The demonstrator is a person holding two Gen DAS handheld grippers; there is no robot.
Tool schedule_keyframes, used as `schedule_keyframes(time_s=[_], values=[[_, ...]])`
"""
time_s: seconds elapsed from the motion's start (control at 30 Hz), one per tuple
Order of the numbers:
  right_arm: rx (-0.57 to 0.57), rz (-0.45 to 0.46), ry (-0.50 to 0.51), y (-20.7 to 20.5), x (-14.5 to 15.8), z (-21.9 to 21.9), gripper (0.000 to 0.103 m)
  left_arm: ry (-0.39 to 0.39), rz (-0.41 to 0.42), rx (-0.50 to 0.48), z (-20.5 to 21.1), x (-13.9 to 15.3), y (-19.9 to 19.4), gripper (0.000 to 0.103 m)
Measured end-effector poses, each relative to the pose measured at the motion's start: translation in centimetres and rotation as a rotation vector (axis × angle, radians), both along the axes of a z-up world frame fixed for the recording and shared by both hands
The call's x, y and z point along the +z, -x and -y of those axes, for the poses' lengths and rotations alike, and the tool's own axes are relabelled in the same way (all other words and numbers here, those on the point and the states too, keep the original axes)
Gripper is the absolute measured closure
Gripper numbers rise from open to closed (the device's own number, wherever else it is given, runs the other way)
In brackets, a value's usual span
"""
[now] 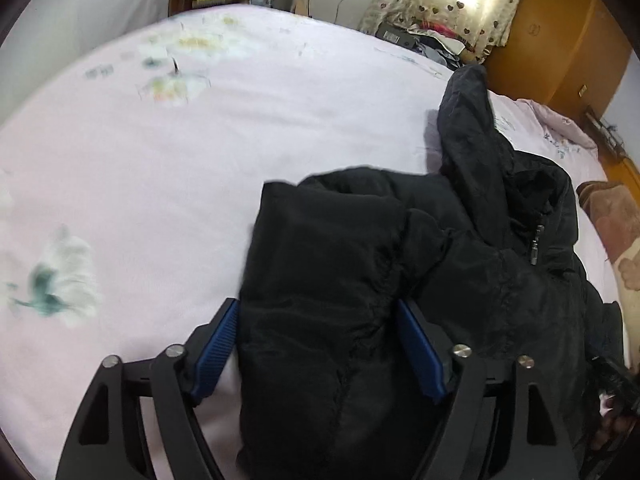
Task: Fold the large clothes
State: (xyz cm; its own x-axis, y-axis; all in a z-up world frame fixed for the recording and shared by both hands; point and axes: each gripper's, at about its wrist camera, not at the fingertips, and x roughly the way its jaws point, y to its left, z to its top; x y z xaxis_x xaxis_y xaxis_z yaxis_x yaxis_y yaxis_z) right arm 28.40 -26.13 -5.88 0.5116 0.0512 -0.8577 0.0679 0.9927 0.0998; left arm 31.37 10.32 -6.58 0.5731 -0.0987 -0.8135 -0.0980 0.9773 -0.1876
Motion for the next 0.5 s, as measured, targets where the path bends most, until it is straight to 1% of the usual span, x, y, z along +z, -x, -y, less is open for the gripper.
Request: schedule_keyframes(time_s=[0.03,0.07,0.13,0.17,0.23,0.27,0.33,0.4,0.5], values=[[-0.006,0.013,0.004,0.6,0.8,0.2,0.061,-0.025,0.021,-0.011,0.5,1.1,0.8,0.034],[-0.011,0.039,0.013,1.7,1.8,0.4,0.061,-0.042,0.046,-0.027,1.0,2.1,1.7,0.035],[-0.030,0.077,0.023,4.2,3.4,0.7,0.061,-0.064,0.108,-0.053,1.9,4.2,3.6,0.035],[-0.043,0.093,0.010,5.8,4.1,1.1,0.061,-0.071,0.143,-0.067,2.3,5.3,5.0,0.035],[-0.085,0.122,-0.001,9.4,5.1,2.1,0.061,-0.072,0.178,-0.083,2.9,6.8,7.4,0.035],[-0.102,0.123,-0.001,10.5,5.3,2.7,0.061,-0.061,0.191,-0.093,3.1,7.3,8.6,0.035],[-0.152,0.119,-0.009,13.6,5.3,4.1,0.061,-0.058,0.199,-0.118,4.0,7.8,10.4,0.035],[-0.206,0.108,-0.015,16.4,5.0,5.8,0.061,-0.079,0.194,-0.148,5.2,7.6,12.1,0.035],[-0.283,0.086,-0.029,19.3,4.5,8.9,0.060,-0.074,0.137,-0.172,6.4,6.5,14.0,0.035]])
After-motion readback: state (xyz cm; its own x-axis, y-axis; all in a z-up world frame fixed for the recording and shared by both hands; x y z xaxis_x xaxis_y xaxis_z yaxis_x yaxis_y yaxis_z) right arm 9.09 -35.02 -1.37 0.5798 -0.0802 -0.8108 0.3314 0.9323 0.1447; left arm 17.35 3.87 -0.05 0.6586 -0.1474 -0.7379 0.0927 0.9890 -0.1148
